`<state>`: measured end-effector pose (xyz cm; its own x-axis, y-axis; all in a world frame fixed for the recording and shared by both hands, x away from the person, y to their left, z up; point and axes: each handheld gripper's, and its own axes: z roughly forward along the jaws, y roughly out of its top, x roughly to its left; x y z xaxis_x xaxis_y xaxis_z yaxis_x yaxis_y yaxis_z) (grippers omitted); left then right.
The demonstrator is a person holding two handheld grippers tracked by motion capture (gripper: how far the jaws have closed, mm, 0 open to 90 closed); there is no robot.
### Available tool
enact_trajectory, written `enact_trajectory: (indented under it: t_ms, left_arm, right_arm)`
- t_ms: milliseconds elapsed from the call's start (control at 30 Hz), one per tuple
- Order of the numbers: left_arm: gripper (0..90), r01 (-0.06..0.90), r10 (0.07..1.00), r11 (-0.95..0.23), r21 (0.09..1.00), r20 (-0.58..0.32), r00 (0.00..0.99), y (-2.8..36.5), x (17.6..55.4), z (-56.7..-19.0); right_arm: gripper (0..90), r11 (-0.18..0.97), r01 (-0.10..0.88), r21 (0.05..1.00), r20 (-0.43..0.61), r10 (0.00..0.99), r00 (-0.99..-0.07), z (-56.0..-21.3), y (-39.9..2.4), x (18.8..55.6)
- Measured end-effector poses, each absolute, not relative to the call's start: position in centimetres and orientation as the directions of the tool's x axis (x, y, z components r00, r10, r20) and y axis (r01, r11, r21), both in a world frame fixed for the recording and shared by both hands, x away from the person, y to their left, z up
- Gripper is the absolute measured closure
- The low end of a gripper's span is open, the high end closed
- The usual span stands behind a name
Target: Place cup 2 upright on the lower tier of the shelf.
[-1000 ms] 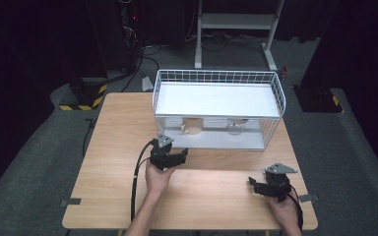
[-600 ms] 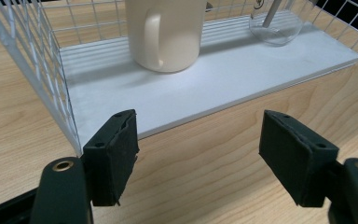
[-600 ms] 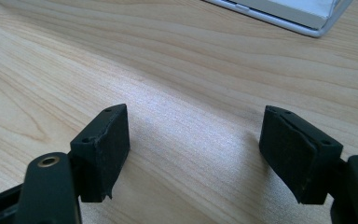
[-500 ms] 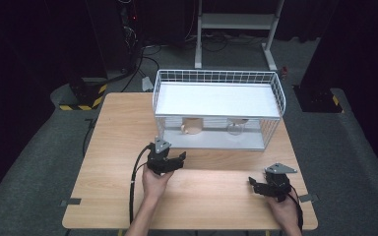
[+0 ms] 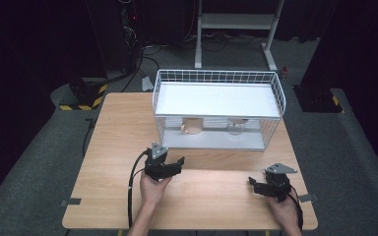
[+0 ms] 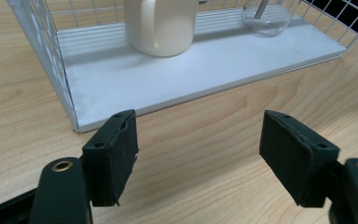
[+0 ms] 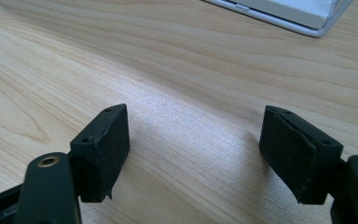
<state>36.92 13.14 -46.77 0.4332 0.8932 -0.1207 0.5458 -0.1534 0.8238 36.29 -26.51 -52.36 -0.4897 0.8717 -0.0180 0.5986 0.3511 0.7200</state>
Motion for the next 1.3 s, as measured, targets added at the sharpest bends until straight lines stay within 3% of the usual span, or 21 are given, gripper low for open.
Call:
enact_trajectory:
  t_ms: [600,1300]
  left_arm:
    - [26.8,0.564,0.906,-0.141,0.813,-0.123,0.405,14.2,35.4,-48.0]
    - [25.7,0.609,0.935,-0.175,0.773,-0.064,0.349,15.2,34.2,-51.5]
  right_arm:
    - [24.5,0.351,0.599,0.720,-0.018,0.872,-0.489,-52.4,-26.5,36.3]
    - [24.5,0.351,0.599,0.720,-0.018,0.872,-0.490,-52.4,-26.5,36.3]
